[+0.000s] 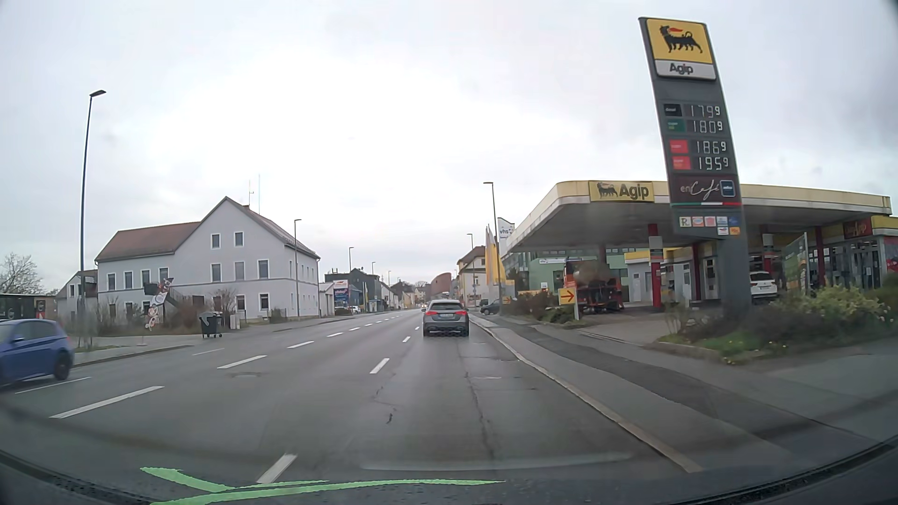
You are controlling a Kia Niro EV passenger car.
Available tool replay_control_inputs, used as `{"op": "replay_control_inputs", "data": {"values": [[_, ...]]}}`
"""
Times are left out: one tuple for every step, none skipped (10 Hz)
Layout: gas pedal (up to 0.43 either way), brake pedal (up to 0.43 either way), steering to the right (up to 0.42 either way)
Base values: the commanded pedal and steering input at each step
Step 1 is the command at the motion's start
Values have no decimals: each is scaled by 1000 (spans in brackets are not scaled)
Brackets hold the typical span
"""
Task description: Follow the waypoints while adhering to traffic rules and regulations
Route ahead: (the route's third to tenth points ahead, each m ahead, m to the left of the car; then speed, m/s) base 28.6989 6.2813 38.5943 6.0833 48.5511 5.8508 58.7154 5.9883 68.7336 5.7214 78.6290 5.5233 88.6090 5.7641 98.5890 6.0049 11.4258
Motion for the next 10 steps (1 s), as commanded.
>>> {"op": "replay_control_inputs", "data": {"values": [[118,0,-4],[118,0,-3],[118,0,-4],[118,0,-4],[118,0,-3],[118,0,-4],[118,0,-4],[118,0,-4],[118,0,-3],[118,0,-4]]}}
